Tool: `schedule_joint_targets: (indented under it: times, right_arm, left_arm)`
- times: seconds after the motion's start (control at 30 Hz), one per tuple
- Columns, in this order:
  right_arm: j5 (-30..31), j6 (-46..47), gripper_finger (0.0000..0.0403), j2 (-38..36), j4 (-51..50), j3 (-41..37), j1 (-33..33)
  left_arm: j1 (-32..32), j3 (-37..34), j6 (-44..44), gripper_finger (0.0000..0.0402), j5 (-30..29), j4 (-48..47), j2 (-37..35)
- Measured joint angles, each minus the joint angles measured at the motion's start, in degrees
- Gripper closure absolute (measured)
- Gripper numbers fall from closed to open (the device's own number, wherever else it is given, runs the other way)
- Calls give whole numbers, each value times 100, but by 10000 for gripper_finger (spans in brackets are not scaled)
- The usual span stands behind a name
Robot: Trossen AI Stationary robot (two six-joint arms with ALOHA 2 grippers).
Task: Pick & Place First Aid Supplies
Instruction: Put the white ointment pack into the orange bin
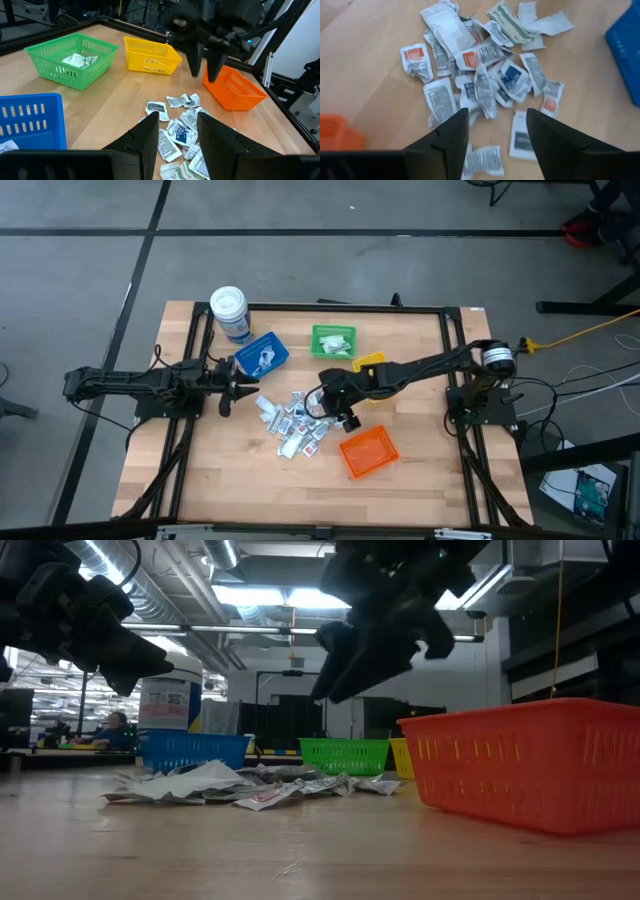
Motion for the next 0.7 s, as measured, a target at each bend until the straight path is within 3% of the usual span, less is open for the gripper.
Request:
schedule_joint_targets:
  times: [0.37,0.7]
  right_arm:
    - [372,-301,205,786,627,0,71]
    - [851,-828,216,1022,721,0,175]
  left_arm:
    - [-1,-1,0,274,0,0,0]
    - [-1,-2,0,274,0,0,0]
